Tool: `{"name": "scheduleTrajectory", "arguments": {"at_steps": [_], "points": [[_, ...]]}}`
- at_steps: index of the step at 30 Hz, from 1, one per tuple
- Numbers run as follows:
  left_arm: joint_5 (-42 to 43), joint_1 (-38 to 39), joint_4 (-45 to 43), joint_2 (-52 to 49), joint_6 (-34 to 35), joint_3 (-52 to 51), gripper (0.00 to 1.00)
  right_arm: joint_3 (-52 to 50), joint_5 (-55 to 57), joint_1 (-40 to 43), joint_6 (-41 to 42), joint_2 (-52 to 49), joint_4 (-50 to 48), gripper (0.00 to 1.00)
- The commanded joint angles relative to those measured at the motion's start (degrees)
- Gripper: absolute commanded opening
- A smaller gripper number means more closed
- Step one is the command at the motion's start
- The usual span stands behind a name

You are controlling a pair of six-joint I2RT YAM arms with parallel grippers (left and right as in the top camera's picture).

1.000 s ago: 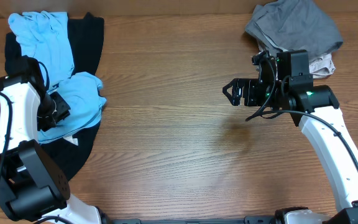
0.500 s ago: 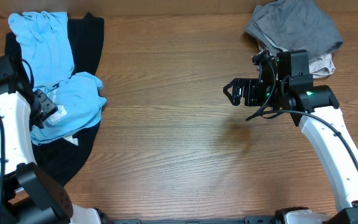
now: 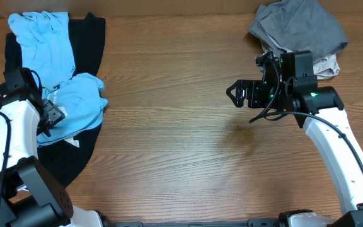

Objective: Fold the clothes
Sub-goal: 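Lift the light-blue shirt off the black shirt and drop it mid-table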

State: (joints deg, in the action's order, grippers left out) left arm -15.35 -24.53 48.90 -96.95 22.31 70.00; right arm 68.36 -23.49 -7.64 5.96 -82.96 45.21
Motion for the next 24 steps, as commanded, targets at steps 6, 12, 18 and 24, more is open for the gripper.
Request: {"name": "scheduleTrajectory", "arguments": {"at_steps": [6,12,18,24], "points": [[1.9,-0.3,-3.8,-2.1,0.4,-3.7,0.12,1.1,0.5,0.1,-0.4,-0.2,0.2,1.0],[8.1,-0.2,-2.3,-1.5,-0.8,-1.1,0.04,1.1,0.5,0.1,-0.4,-0.2,0.3,0.96],[20.2,-0.2,5.2,3.0,-5.4,11.5,0.04,1.1,0.3,0.1,-0.3,0.1,0.1,0.91],[29.6,0.0,13.7,8.4,-6.9,29.6,0.04,3.6,-3.8,0.1,-0.1,3.1,0.6,0.9]]}}
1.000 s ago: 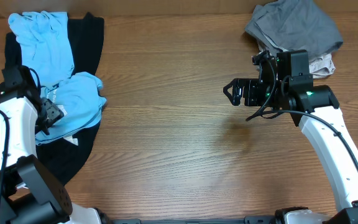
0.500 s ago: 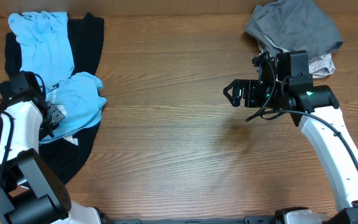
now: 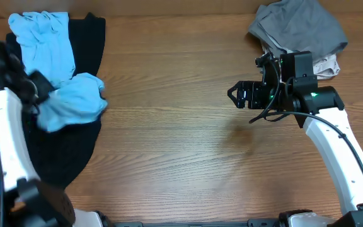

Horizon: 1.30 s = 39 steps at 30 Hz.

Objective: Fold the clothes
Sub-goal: 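Lift the light-blue shirt off the black shirt and drop it mid-table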

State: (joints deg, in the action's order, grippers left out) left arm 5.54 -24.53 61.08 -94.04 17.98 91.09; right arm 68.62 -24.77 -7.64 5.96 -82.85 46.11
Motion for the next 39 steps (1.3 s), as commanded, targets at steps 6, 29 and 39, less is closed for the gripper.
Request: {"name": "scheduleTrajectory", "arguments": {"at_steps": [6,29,39], "points": [[21.1,3.0,-0.3,10.2,-0.4,19.3,0.04,10.6,-2.4,0.2,0.0,8.0,3.7,0.91],[22.7,39.4,-40.7,11.5,19.2,23.8,0.04,18.0,-2.3,15.7,-0.5,24.2,21.8,1.0],[22.4,41.9,-19.1,3.3,5.8,23.8,0.04,18.0,-1.8,15.7,-1.5,19.5,24.8,1.0]]}}
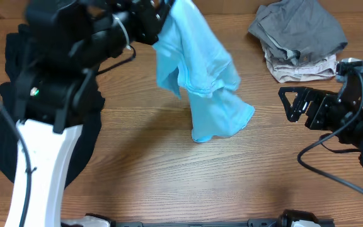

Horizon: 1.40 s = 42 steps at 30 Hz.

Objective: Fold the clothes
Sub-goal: 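Lift the light-blue shirt off the black shirt and drop it mid-table, then grasp the top corner of the light-blue shirt with the left gripper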

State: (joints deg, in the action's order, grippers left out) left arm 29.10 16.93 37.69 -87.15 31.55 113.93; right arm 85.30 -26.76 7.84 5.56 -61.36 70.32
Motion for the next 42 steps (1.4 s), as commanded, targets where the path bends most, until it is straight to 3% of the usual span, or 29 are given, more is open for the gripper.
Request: {"name": "scheduleTrajectory", "arguments": {"at_steps": [1,7,13,20,26,27,28,29,30,31,37,42], "points": [[-1.6,0.4,6.5,-4.7,-9.2,1.0,0.04,1.3,0.2,0.2,-1.1,-2.6,0.9,1.0],[-10.9,0.4,20.0,-12.6,-16.3,1.0,0.04,0.6,0.2,0.2,-1.1,-8.5,1.4,1.0],[-28.6,0.3,28.3,-21.0,-17.2,1.0,0.04,0.5,0.1,0.2,-3.1,-15.0,1.4,1.0],[-46.2,-1.5,24.8,-27.8,-17.4,1.0,0.14,0.5,0.2,0.2,-4.6,-22.0,1.0,1.0],[-45.5,-6.1,19.4,-27.5,-19.4,3.9,0.23,0.5,0.1,0.2,-4.6,-24.3,-0.1,1.0],[-45.2,-6.8,19.7,-27.5,-19.4,5.0,0.33,0.5,0.1,0.2,-4.6,-24.3,-0.2,1.0],[-44.3,-8.0,20.7,-27.5,-19.4,6.6,0.6,0.5,0.1,0.2,-4.6,-24.3,-0.2,1.0],[-43.3,-8.6,22.0,-27.5,-19.4,7.8,0.77,0.5,0.1,0.2,-4.6,-24.3,-0.2,1.0],[-41.5,-9.1,24.0,-27.5,-19.4,9.1,0.92,0.5,0.1,0.2,-4.6,-24.3,-0.1,1.0],[-39.4,-9.4,25.8,-27.5,-19.4,10.1,1.0,0.5,0.1,0.2,-4.6,-24.3,0.0,1.0],[-30.1,-7.2,38.1,-27.5,-25.4,11.4,0.99,0.5,0.1,0.2,-4.6,-24.3,0.1,1.0],[-37.2,-1.6,44.4,-27.5,-26.3,6.6,0.88,0.5,0.1,0.2,-5.5,-24.3,0.1,1.0]]}}
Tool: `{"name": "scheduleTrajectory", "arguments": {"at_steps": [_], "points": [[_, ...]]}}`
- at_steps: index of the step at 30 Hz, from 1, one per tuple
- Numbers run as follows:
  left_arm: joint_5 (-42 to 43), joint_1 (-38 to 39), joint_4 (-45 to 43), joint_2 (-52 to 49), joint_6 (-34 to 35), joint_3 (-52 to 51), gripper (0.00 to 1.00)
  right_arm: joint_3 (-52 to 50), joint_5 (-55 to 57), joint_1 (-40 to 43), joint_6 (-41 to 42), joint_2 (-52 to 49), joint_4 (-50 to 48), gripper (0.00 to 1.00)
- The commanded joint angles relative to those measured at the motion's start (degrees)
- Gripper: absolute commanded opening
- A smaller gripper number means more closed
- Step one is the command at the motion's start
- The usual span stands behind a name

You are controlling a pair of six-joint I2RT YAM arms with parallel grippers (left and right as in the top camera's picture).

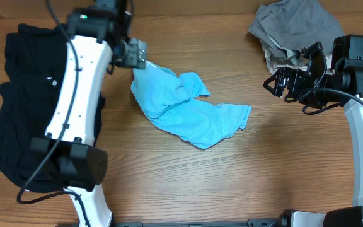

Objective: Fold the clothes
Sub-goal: 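Grasp the top corner of the light-blue shirt with the left gripper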

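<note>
A light blue shirt point(191, 113) lies crumpled on the wooden table point(169, 183), a little left of the middle. My left gripper point(140, 62) is at the shirt's back left corner and is shut on the cloth there. A black garment point(24, 107) is spread at the table's left side, partly under the left arm. At the right, my right gripper point(278, 86) hovers open with nothing in it, apart from the blue shirt and just in front of the grey pile.
A pile of folded clothes, grey point(298, 28) on top and a beige piece point(276, 60) beneath, sits at the back right corner. The left arm's white links point(74, 107) cross over the black garment.
The blue shirt hung high from my left gripper over the table's middle; now it lies on the wood, its corner still gripped. The right gripper has shifted a little toward the back and left.
The blue shirt first lay on the black garment at the left, with my left gripper on it. Then the gripper held one bunched end. Later the shirt hung high over the middle. Now it rests crumpled on bare wood. The right gripper stayed open throughout.
</note>
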State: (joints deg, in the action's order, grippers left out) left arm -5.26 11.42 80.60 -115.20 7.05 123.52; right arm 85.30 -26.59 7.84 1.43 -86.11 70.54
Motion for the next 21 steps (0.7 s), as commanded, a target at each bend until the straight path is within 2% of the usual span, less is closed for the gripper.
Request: {"name": "scheduleTrajectory", "arguments": {"at_steps": [1,4,9,14,18,21], "points": [[-5.4,5.1,2.0,0.6,0.1,-4.6,0.88,0.5,0.0,0.2,-1.5,0.5,-0.2,1.0],[-9.3,7.6,1.8,0.6,4.4,-9.7,0.87,0.5,0.0,0.2,-1.9,0.5,-0.2,1.0],[-8.9,9.9,-3.0,0.6,5.3,-19.4,0.86,0.5,0.0,0.2,-3.0,0.5,-0.4,1.0],[-8.3,11.8,-12.1,0.6,-2.1,-29.2,0.86,0.5,0.0,0.2,-3.0,0.5,-0.9,1.0],[-4.4,13.2,-21.6,0.6,-11.3,-37.8,0.85,0.5,0.0,0.2,-3.0,0.5,-1.0,1.0],[-2.5,13.4,-25.7,0.6,-13.3,-41.5,0.84,0.5,0.0,0.2,-3.0,0.5,-1.0,1.0]]}}
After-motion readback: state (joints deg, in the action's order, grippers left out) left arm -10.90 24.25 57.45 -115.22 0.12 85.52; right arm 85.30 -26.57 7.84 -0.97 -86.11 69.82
